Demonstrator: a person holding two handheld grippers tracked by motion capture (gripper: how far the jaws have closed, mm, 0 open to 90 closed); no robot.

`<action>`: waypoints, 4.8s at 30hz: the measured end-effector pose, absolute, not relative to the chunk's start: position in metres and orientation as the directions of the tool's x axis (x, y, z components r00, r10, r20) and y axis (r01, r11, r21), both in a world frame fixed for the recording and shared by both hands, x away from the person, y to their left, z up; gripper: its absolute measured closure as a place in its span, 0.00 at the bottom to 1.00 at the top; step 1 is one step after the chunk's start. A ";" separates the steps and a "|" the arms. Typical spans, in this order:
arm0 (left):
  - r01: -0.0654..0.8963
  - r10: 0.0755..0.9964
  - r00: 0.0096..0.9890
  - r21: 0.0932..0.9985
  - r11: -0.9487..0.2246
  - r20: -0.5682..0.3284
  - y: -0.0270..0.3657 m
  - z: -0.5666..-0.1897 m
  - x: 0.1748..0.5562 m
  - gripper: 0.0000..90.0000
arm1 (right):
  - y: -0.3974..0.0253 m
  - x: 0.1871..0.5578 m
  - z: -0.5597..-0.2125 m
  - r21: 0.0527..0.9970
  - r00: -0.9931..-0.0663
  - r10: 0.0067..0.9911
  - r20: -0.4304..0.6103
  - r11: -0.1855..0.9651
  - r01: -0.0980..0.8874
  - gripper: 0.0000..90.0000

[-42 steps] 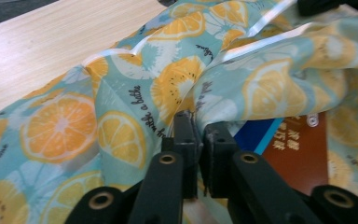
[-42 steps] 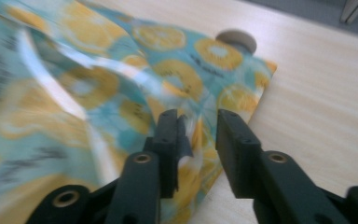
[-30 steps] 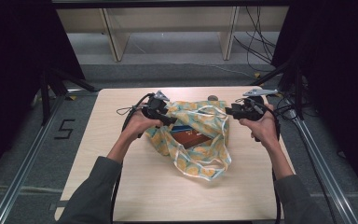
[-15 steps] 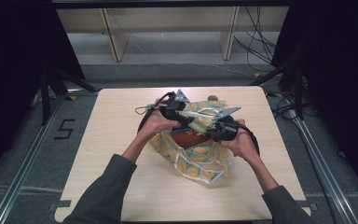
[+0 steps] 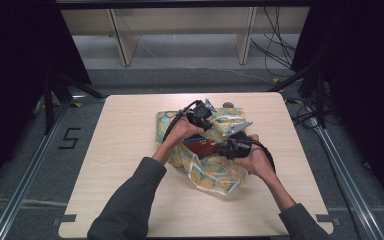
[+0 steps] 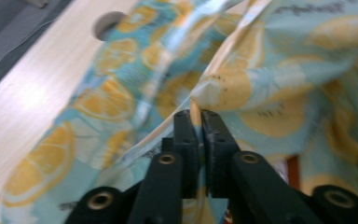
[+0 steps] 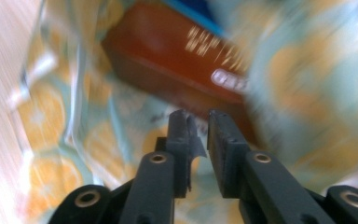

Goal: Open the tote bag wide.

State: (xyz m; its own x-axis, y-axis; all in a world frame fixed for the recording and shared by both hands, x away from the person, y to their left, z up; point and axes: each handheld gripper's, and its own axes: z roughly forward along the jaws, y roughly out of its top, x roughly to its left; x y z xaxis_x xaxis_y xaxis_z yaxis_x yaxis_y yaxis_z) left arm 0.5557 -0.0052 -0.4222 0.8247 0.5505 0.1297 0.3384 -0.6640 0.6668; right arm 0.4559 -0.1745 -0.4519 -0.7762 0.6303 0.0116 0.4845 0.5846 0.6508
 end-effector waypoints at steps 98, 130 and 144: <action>0.603 0.839 0.543 0.676 -0.424 0.042 0.152 -0.458 0.564 0.91 | -0.230 0.551 -0.461 0.581 -0.552 0.823 -0.134 0.517 0.629 1.00; 0.380 0.694 0.719 0.857 -0.347 -0.038 0.148 -0.405 0.456 0.81 | -0.219 0.488 -0.397 0.751 -0.669 0.743 -0.025 0.455 0.478 0.93; 0.385 0.661 0.749 0.845 -0.371 -0.051 0.144 -0.430 0.400 0.53 | -0.224 0.455 -0.405 0.764 -0.685 0.729 -0.001 0.443 0.470 0.80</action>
